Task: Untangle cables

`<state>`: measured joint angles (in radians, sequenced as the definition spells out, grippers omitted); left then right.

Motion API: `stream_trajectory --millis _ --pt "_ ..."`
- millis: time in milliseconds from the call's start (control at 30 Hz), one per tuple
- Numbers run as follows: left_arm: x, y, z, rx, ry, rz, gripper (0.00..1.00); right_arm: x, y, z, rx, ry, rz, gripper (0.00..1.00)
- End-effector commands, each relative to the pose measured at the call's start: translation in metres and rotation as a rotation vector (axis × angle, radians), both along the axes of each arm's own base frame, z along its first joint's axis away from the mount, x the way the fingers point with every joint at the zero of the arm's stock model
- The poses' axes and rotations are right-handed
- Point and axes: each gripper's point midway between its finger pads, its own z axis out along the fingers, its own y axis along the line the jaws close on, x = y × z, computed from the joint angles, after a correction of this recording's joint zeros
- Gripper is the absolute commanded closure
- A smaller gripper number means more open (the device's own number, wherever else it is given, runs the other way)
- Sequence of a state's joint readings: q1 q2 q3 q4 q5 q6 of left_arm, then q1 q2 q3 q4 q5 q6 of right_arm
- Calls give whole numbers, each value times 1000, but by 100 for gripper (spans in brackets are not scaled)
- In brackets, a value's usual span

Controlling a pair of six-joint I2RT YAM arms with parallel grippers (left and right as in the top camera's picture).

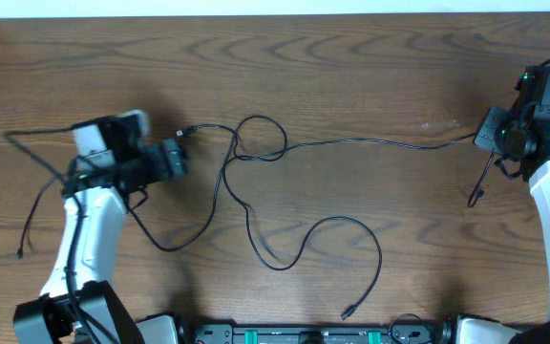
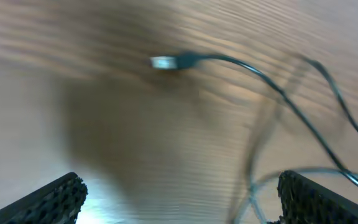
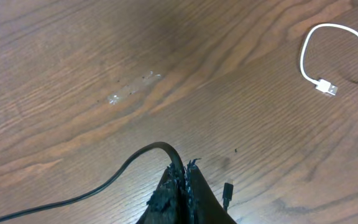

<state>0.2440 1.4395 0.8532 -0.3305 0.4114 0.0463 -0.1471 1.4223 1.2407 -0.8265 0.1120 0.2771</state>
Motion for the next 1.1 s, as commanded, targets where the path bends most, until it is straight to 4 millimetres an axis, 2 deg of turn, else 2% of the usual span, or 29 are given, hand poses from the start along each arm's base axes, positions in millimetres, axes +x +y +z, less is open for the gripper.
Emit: stream_trajectory --millis 0,167,367,533,700,900,1000,1067 --pt "1 -36 6 2 -35 -160 0 3 1 3 14 -11 0 99" --pt "0 -75 7 19 -53 -295 1 3 1 3 14 -11 0 99" --pt "1 -99 2 46 -75 -403 1 3 1 3 14 -11 1 99" --pt "-1 -102 -18 117 -55 -513 1 3 1 3 14 -10 1 99" --pt "-4 -99 -41 134 2 -535 1 3 1 3 14 -10 1 99" --pt "-6 -99 -58 140 34 -568 2 3 1 3 14 -11 1 99" --pt "-3 -100 -64 136 38 -569 12 3 1 3 14 -11 1 99" --pt "-2 -100 -67 136 39 -569 27 3 1 3 14 -11 0 99"
